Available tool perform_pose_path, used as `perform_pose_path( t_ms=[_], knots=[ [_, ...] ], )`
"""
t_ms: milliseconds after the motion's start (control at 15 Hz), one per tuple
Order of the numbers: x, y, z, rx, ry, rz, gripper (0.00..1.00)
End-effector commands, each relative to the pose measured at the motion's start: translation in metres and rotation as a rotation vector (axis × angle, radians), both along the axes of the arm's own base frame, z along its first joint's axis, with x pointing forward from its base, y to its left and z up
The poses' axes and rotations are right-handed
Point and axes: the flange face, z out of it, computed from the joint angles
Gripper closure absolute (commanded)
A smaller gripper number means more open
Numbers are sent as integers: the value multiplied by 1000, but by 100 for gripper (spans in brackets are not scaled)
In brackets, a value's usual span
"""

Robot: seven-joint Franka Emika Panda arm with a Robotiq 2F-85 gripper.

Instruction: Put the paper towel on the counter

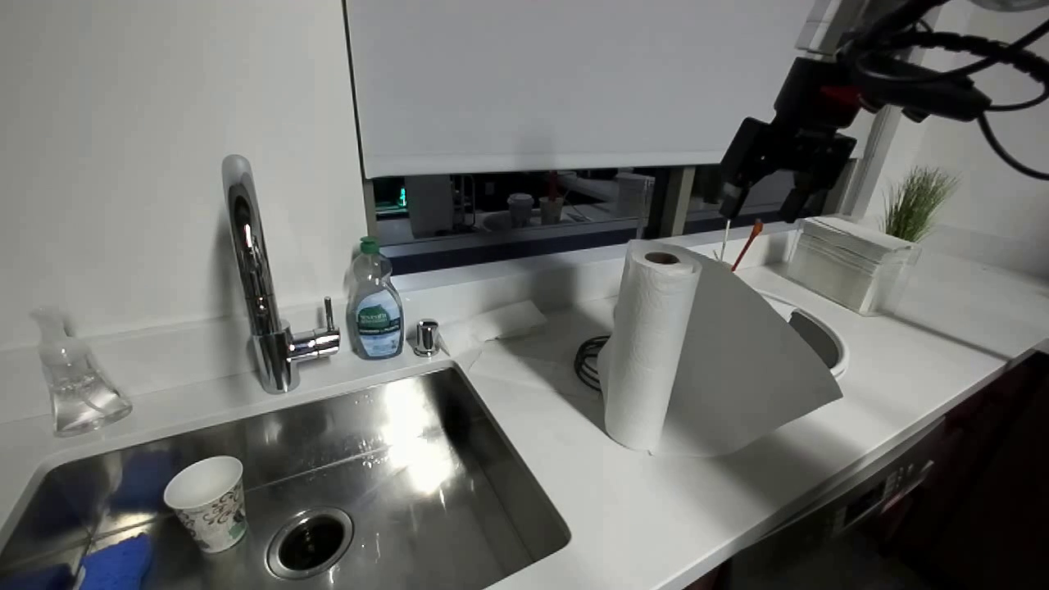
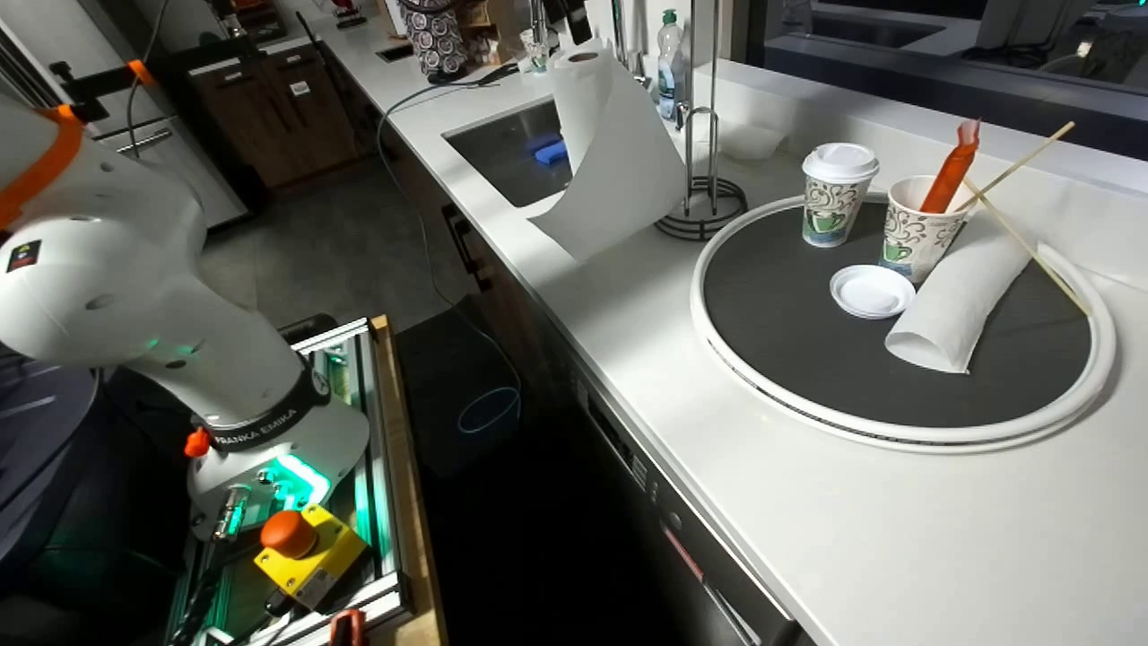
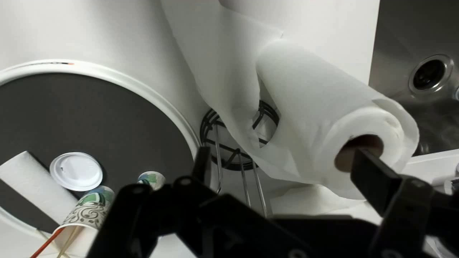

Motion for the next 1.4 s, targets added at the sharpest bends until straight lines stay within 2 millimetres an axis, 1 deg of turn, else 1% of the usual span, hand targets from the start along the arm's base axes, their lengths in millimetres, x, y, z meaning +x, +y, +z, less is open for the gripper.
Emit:
perform_pose_path(
  t_ms=[0, 133, 267, 333, 733, 867, 1000, 1067, 1133, 1200, 1333],
  knots=[
    [8, 3, -4, 6, 11, 3, 0],
    [18, 6, -8, 11, 21, 4, 0],
    [20, 7, -6, 14, 18, 3, 0],
    [23, 9, -9, -3, -3, -14, 0],
    [38, 38, -41, 30, 17, -2, 0],
    [41, 43, -47, 36, 15, -10, 5],
    [44, 47, -54, 37, 19, -17, 16],
    [44, 48, -56, 39, 18, -20, 29],
    [45, 49, -58, 45, 12, -25, 31],
    [47, 51, -60, 48, 9, -26, 37],
    [48, 54, -60, 51, 0, -28, 60]
  ],
)
